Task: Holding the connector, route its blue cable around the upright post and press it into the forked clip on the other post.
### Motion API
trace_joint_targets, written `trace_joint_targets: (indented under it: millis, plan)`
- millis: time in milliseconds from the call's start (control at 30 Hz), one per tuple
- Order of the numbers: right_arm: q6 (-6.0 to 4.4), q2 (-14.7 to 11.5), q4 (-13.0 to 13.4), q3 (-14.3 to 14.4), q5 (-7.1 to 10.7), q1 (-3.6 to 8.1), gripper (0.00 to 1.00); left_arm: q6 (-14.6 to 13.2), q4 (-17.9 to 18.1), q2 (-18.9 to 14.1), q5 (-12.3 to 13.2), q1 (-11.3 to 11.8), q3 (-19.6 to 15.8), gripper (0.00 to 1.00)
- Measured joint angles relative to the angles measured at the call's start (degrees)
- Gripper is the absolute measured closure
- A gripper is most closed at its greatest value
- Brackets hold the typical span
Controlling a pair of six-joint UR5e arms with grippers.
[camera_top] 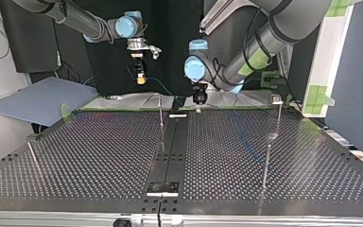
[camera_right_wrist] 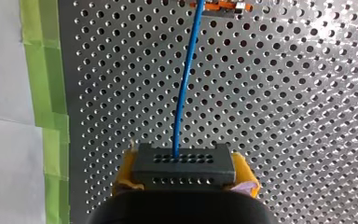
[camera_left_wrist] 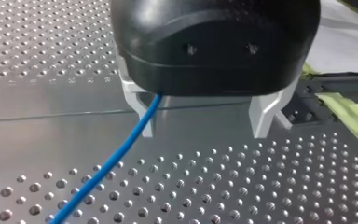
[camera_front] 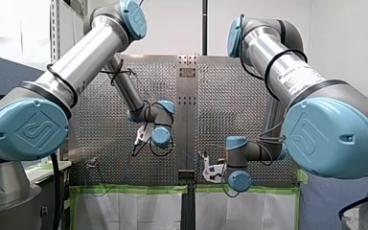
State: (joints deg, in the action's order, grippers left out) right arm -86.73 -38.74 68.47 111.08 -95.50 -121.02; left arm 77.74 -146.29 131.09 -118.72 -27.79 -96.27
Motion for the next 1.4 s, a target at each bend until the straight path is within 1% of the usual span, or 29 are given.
trace_joint_targets:
  millis: [167,433,700,833,1067,1133,1233,1400]
  plan:
    - [-0.07,0.0,0.5,0.1,-0.04,-0.10,1.00,2.3,-1.5,0.0,-0.3,-0.6,1.1,0.00]
    - [-0.23,0.0,0.9,0.2,-0.05,-0.21,1.00,6.3,-2.1,0.1,-1.0,-1.6,1.5,0.00]
    - [-0.21,0.0,1.1,0.1,0.01,-0.28,1.00,7.4,-1.7,0.1,-2.2,-2.6,1.5,0.00]
    - [-0.07,0.0,1.0,0.0,0.05,-0.48,1.00,8.2,-1.6,0.3,-2.5,-3.3,2.3,0.00]
    - [0.14,0.0,0.7,-0.3,-0.04,-0.87,1.00,10.0,-3.0,2.9,-2.8,-5.4,5.2,0.00]
    - [0.22,0.0,0.6,-0.4,-0.05,-0.98,1.00,10.9,-2.7,3.9,-2.9,-6.3,6.3,0.00]
    - [0.35,0.0,0.4,-0.5,-0.05,-1.11,1.00,11.8,-1.7,5.3,-3.4,-7.0,7.7,0.00]
    - [0.69,0.0,0.2,-0.7,-0.05,-1.38,1.00,12.1,-0.6,7.4,-3.9,-7.2,9.8,0.00]
